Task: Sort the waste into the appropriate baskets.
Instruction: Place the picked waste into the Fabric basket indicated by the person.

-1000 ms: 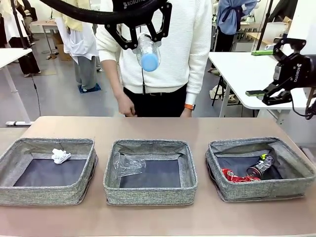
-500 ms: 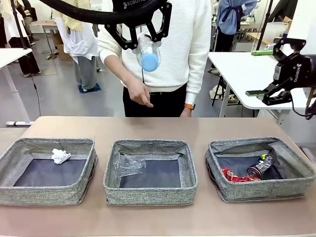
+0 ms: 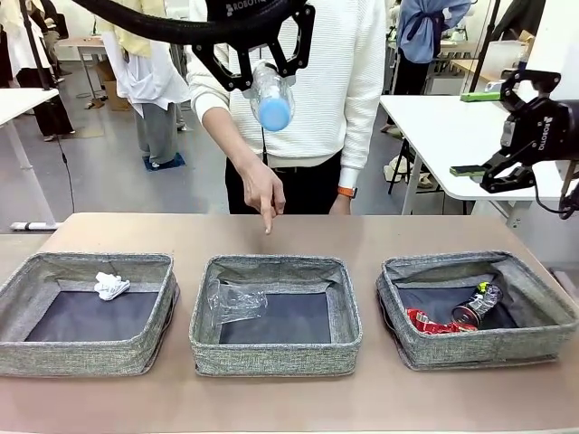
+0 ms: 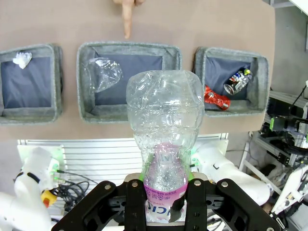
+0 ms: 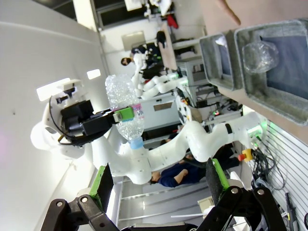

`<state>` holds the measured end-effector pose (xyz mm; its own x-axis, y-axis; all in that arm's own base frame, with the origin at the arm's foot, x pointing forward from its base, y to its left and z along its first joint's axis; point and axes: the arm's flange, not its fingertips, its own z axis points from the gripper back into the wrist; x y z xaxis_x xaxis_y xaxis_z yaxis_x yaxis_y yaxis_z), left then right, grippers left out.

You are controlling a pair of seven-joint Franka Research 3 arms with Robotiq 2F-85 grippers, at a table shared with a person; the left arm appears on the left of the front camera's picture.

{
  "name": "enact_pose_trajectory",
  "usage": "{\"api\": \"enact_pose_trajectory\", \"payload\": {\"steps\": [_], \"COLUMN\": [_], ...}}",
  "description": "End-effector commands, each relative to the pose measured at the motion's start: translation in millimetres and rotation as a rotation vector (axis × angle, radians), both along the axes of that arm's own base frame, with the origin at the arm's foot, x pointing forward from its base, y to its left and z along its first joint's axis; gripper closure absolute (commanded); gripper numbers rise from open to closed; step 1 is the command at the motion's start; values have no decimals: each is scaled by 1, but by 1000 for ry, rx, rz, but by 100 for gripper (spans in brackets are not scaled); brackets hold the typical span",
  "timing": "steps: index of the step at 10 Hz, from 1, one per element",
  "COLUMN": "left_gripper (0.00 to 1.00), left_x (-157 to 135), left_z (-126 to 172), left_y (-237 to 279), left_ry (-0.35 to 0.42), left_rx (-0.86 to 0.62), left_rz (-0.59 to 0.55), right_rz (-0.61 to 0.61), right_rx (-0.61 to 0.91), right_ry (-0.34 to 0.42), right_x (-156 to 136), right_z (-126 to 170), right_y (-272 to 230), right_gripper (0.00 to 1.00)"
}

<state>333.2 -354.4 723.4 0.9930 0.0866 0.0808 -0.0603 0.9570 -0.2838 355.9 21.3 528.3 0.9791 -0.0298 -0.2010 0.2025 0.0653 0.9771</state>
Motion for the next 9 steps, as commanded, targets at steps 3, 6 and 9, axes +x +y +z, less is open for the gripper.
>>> {"api": "enact_pose_trajectory", "payload": {"steps": [3,6,9], "left_gripper": [78,78,78], "left_x": [-1,-1,8], "left_z": [2,2,-61], "left_y": [4,4,2], "left_ry": [-1,-1,-12], "left_rx": [-5,-5,56], "left_rz": [-18,-18,66], "right_rz": [-11,-11,-11], "right_rx": [22,22,22], "right_ry": [13,13,13], "right_x": [0,0,0], "right_z": [4,4,4], "right_y": [2,2,2], "right_gripper": [0,0,0]}}
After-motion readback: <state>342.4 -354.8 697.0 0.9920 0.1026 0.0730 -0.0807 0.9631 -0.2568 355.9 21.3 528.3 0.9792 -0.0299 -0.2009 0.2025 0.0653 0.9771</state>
